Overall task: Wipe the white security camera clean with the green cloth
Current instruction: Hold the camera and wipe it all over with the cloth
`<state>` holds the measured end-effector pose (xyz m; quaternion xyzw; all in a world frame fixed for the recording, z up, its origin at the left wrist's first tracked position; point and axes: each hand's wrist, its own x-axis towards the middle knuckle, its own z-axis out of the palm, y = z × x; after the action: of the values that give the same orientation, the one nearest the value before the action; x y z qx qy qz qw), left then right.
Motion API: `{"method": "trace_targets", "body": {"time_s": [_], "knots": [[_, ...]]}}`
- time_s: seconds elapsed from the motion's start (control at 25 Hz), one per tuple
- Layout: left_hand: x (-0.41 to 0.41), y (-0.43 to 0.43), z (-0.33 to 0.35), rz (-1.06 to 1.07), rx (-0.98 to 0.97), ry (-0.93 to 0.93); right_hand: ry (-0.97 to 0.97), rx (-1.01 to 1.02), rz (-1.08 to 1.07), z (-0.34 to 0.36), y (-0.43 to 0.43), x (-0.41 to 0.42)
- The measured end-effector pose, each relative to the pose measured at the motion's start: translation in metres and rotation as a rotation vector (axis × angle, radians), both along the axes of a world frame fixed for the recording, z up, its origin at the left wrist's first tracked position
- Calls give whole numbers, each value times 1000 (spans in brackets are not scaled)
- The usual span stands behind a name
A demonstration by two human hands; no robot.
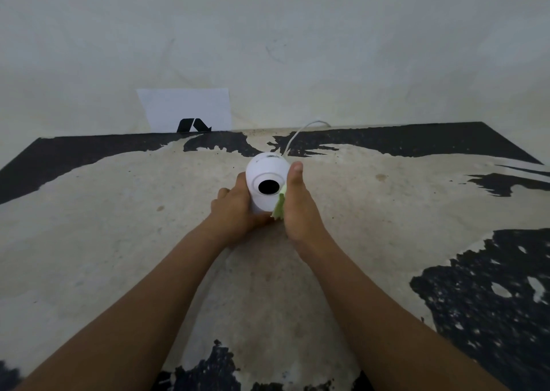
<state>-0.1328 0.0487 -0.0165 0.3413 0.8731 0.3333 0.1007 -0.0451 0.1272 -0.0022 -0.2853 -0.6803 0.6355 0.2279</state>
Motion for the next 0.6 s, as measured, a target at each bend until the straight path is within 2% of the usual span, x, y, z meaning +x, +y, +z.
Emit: {"method": "trace_targets", "body": {"time_s": [0.12,0.24,0.36,0.6], "knots": [[-1,1,1,7,-17,2,52,-57,8,12,8,-5],[-1,1,0,-12,-22,32,16,-150,39,13,14,-8],[-3,0,-1,-28,-5,23,-67,-94,81,5,12,0],[-4,2,-2,-13,-30,33,44,-104,62,21,10,-2]]}}
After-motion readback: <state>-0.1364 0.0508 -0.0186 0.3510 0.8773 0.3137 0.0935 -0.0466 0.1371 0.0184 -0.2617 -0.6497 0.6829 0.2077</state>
